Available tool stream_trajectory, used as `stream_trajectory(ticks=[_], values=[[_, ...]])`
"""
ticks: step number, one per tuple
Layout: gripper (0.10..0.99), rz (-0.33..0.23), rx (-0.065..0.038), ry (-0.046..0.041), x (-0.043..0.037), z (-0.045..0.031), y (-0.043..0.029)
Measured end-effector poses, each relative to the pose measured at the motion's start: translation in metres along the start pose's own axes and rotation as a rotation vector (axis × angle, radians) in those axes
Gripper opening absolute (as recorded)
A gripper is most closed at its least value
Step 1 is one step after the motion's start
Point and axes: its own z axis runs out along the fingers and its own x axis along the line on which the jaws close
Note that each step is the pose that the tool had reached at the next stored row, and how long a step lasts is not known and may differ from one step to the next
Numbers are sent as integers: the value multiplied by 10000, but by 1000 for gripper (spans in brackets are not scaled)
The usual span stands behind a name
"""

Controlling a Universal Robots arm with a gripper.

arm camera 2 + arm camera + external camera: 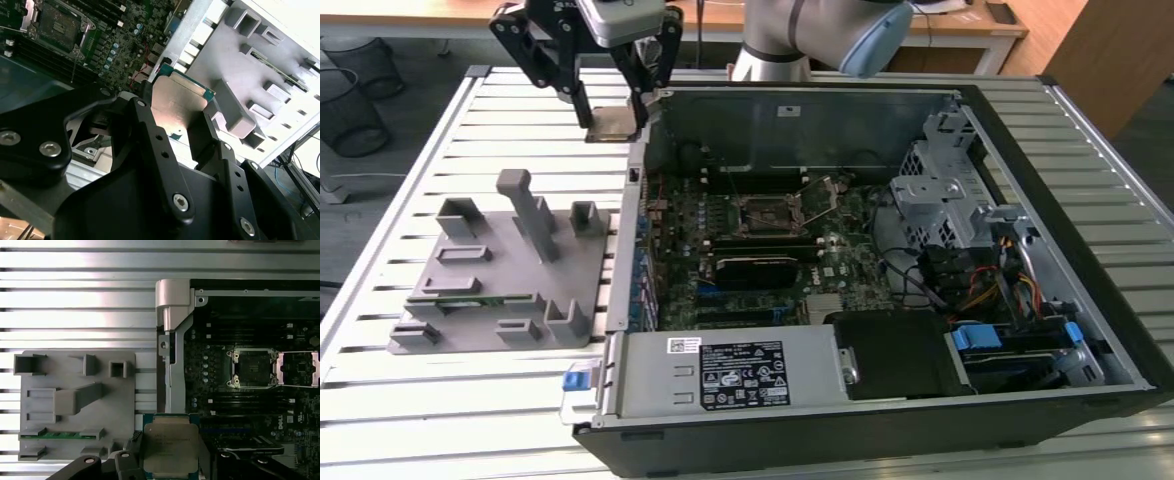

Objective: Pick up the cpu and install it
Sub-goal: 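Pick up the cpu and move it towards the insertion slot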

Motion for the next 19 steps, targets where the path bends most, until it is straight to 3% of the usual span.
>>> stream_trajectory(ticks=[19], values=[[525, 1, 0, 0, -169, 3, 17]])
